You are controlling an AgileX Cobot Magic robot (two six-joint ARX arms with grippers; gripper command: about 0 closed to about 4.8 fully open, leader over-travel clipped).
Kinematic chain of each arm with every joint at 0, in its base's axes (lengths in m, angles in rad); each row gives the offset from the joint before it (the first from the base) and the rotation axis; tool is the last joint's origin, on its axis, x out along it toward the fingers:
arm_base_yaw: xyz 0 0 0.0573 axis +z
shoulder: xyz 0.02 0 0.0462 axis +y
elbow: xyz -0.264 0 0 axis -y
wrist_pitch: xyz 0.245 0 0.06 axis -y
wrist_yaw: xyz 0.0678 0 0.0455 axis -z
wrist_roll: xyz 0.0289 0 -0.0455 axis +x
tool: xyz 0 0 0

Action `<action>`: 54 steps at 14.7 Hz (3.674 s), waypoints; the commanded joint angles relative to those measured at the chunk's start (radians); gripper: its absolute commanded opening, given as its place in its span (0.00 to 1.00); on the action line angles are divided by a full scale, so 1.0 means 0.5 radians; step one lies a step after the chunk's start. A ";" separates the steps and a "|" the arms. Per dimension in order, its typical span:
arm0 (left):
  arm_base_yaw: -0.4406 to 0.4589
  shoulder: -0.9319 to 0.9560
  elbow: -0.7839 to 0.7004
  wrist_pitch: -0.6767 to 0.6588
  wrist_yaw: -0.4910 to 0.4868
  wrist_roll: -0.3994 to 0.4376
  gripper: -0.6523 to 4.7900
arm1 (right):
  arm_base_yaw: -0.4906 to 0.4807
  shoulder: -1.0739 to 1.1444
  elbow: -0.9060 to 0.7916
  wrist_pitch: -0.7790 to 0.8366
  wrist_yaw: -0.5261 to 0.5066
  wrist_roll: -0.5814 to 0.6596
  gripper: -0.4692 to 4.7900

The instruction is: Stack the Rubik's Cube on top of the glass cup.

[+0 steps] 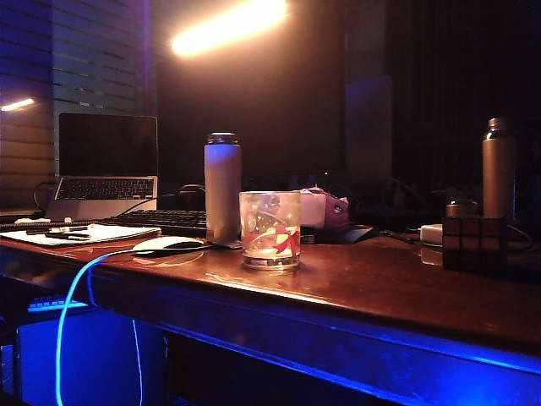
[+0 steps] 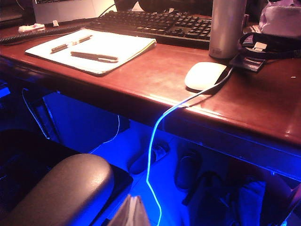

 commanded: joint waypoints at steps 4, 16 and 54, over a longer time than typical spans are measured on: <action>-0.004 -0.005 -0.006 -0.044 0.003 -0.007 0.12 | 0.001 -0.002 -0.010 0.004 -0.005 0.008 0.08; -0.004 1.042 1.404 0.063 0.430 -0.291 0.11 | 0.001 0.517 0.642 0.218 -0.095 0.113 0.08; -0.610 2.298 2.673 -0.951 0.690 0.263 0.11 | 0.062 3.217 1.953 0.097 -0.867 -1.352 1.00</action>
